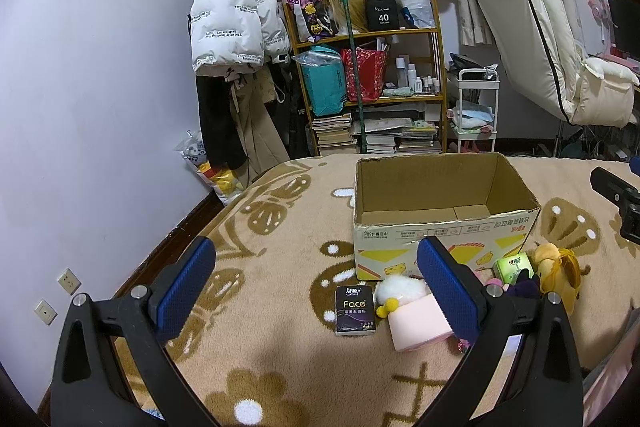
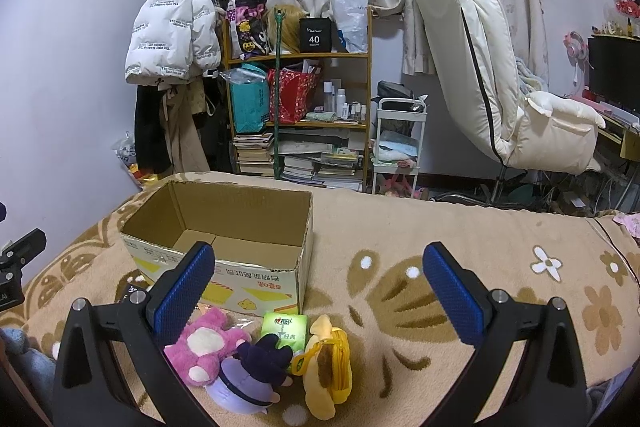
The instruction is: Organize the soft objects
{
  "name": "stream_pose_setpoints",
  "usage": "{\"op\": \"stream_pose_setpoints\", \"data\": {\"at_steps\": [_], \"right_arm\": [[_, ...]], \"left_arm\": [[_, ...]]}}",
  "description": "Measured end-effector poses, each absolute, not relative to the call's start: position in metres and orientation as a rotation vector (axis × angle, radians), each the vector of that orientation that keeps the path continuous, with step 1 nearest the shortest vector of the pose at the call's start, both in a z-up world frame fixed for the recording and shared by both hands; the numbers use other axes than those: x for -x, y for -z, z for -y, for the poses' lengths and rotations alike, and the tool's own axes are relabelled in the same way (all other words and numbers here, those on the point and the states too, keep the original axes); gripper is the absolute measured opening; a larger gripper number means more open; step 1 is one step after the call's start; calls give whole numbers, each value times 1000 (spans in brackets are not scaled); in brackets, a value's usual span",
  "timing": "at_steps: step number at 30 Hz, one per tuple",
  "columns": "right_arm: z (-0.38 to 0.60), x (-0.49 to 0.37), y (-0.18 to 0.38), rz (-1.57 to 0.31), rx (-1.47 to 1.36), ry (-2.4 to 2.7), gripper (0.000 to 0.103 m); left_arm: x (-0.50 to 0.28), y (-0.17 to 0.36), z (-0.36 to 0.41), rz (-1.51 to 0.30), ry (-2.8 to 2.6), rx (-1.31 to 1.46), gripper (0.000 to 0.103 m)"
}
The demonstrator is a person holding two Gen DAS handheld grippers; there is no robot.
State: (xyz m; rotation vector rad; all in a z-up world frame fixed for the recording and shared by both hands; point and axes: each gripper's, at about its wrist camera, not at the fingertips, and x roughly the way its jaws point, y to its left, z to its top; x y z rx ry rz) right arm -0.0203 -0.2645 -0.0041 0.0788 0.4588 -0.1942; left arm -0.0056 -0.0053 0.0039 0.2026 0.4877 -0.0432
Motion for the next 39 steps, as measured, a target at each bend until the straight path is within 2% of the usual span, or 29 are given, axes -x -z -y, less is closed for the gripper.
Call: {"op": "stream_pose_setpoints", "data": {"at_steps": [39], "right_arm": [[262,19,4,-459,-76,195,103]], "left_arm": [[5,-1,4,-491,42,-210,100]]}}
